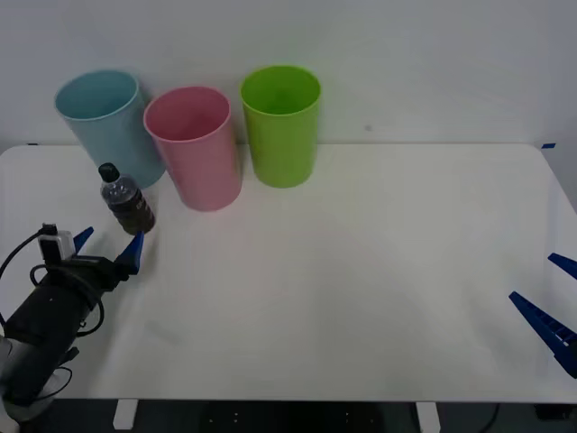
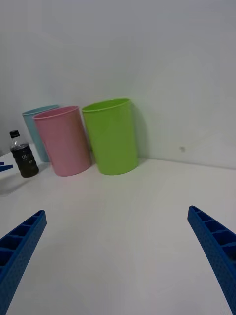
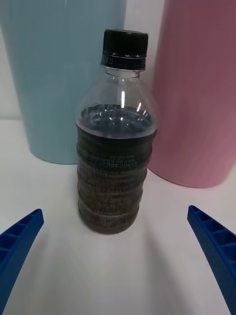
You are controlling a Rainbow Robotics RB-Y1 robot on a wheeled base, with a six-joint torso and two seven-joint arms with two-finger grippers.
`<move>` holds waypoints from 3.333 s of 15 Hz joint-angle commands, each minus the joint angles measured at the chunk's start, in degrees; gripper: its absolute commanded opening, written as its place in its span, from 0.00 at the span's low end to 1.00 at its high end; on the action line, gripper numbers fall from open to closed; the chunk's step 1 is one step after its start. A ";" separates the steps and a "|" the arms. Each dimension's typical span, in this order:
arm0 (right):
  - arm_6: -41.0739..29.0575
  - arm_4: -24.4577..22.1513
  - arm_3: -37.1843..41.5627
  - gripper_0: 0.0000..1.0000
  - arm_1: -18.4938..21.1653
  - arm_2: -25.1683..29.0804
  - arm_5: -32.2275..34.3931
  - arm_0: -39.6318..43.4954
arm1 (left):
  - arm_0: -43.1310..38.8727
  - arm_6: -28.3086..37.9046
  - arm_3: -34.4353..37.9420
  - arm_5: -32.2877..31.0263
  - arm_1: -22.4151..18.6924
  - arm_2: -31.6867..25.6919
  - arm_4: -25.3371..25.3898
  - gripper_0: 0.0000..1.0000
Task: Grasp the object on the table and drop it into the matching bin: aluminum can to the light blue bin, PET bottle to the pink bin.
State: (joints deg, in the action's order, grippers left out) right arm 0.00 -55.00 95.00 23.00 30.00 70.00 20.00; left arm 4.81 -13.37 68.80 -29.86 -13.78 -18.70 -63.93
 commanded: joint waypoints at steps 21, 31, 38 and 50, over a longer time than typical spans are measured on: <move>0.00 0.00 0.00 1.00 0.00 0.00 0.00 0.00 | 15.31 -0.16 -13.25 7.19 1.39 -0.64 -6.20 1.00; 0.00 0.00 0.00 1.00 0.00 0.00 0.00 0.00 | 15.14 -0.16 -13.25 7.19 1.39 -0.64 -5.77 0.00; 0.00 0.00 0.00 1.00 0.00 0.00 0.00 0.00 | 10.83 0.37 -9.47 1.30 -4.06 2.79 0.83 0.00; 0.00 0.00 0.00 1.00 0.00 0.00 0.00 0.00 | -4.90 4.50 18.56 2.79 -11.88 4.02 15.50 0.00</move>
State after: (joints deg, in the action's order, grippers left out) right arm 0.00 -55.00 95.00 23.00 30.00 70.00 20.00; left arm -0.02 -9.29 86.37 -27.36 -25.10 -14.67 -49.12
